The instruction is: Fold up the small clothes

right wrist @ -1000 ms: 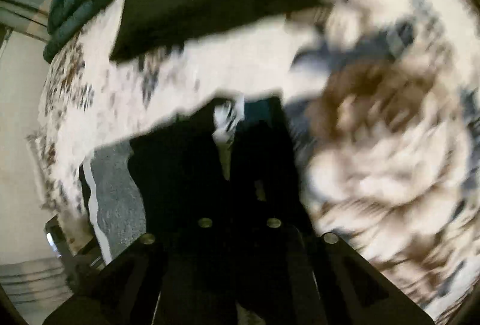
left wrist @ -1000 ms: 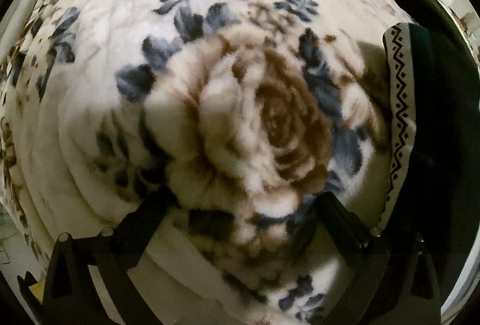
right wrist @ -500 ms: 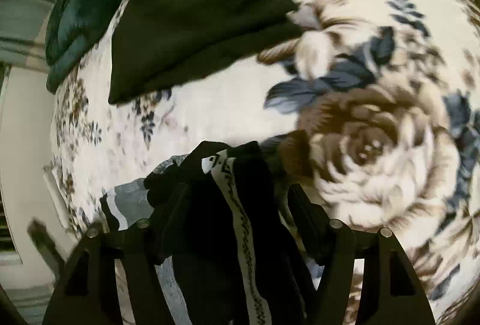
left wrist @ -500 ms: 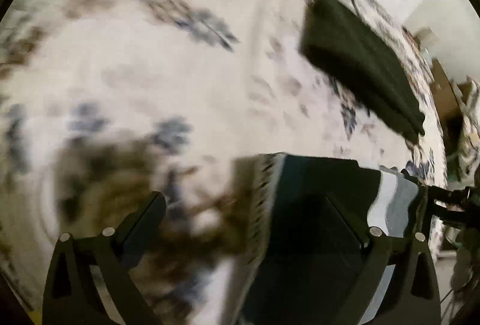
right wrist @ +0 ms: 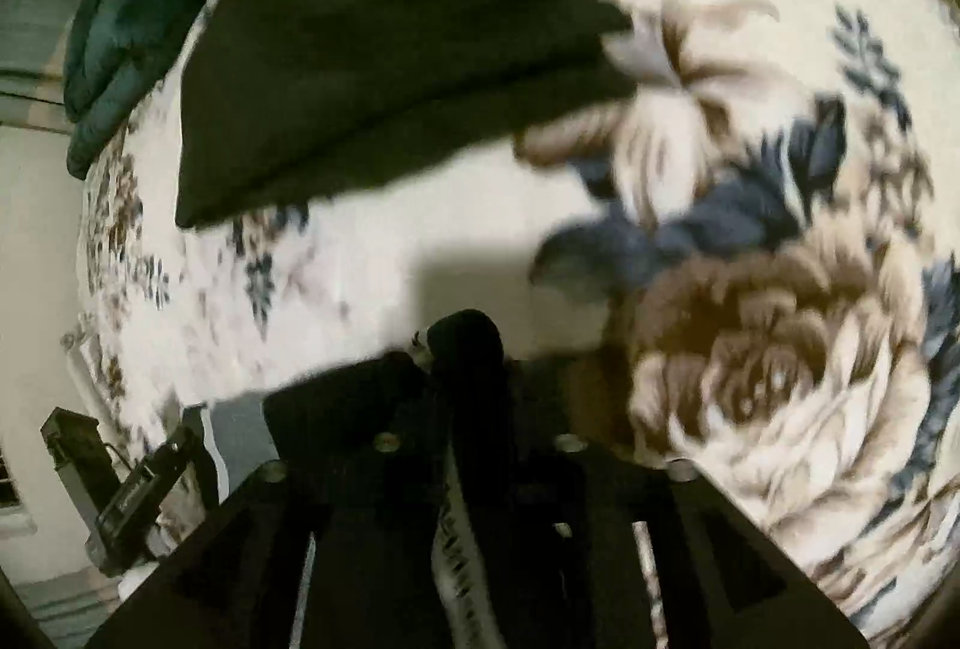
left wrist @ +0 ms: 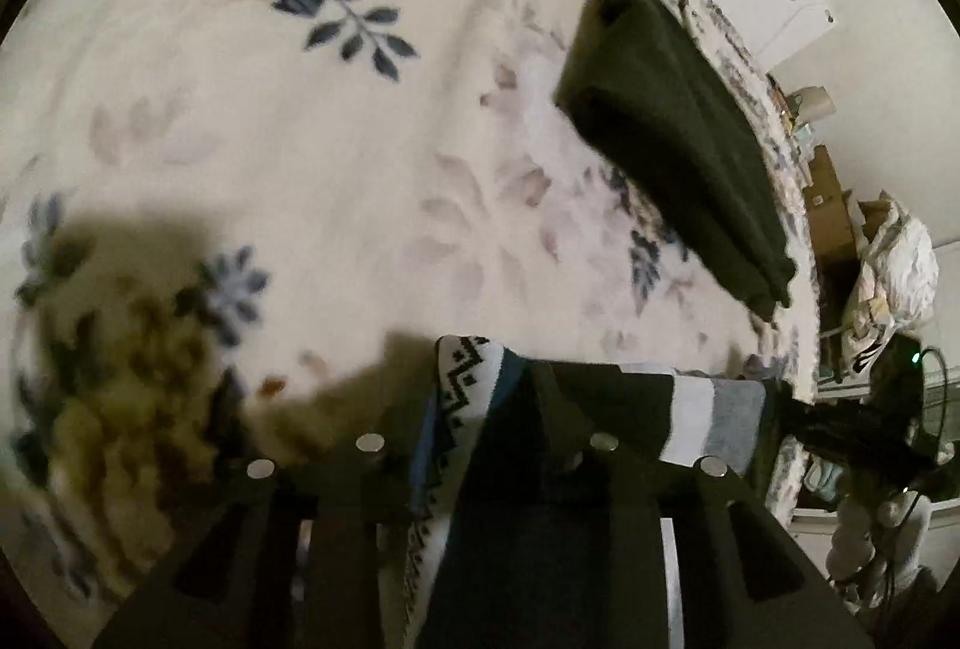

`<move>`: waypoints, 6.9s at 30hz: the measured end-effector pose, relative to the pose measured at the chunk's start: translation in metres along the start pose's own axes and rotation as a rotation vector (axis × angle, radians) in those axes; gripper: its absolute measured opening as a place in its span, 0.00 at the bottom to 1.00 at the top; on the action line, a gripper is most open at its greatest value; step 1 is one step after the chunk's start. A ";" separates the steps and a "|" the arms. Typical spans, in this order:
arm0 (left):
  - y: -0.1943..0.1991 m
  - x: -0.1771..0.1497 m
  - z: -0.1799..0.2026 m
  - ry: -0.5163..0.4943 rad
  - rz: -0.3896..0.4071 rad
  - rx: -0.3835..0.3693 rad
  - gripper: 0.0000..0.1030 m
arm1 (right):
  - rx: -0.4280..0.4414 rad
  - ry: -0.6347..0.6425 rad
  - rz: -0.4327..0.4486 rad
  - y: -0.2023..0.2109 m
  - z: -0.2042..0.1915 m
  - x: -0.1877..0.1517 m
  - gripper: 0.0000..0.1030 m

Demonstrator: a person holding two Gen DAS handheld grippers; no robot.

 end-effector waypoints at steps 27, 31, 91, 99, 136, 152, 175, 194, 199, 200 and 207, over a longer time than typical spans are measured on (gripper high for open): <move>0.021 -0.130 -0.014 0.074 -0.030 0.083 0.63 | 0.006 -0.120 -0.125 -0.021 0.068 -0.167 0.13; 0.008 -0.111 -0.022 0.063 -0.037 -0.050 0.63 | 0.153 -0.104 -0.105 -0.020 0.085 -0.146 0.77; -0.029 0.232 0.172 -0.352 0.103 0.153 0.71 | -0.071 0.048 0.171 0.106 0.006 0.171 0.92; 0.016 0.160 0.198 -0.389 0.198 0.357 1.00 | -0.378 0.032 0.343 0.145 -0.023 0.070 1.00; 0.377 -0.138 0.328 -0.546 0.527 0.336 1.00 | -0.489 0.063 0.853 0.495 -0.190 -0.402 1.00; 0.418 -0.192 0.325 -0.518 0.571 0.316 1.00 | -0.454 0.114 0.928 0.543 -0.209 -0.498 1.00; 0.432 -0.208 0.321 -0.510 0.595 0.342 1.00 | -0.445 0.141 0.925 0.550 -0.215 -0.500 1.00; 0.441 -0.217 0.330 -0.519 0.595 0.337 1.00 | -0.442 0.138 0.929 0.550 -0.217 -0.508 1.00; 0.444 -0.219 0.333 -0.517 0.598 0.335 1.00 | -0.441 0.139 0.932 0.552 -0.218 -0.510 1.00; 0.444 -0.219 0.333 -0.518 0.598 0.333 1.00 | -0.442 0.142 0.930 0.552 -0.218 -0.509 1.00; 0.444 -0.219 0.334 -0.519 0.597 0.334 1.00 | -0.437 0.140 0.933 0.552 -0.218 -0.511 1.00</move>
Point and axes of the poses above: each gripper's, at about its wrist camera, not at the fingertips, and y roughly against the way its jaws point, z to its right, x to its top, the point moved 1 cm from there along -y, roughly the way its jaws point, and after that the axes turned 10 degrees about -z, right-handed, at the moved point
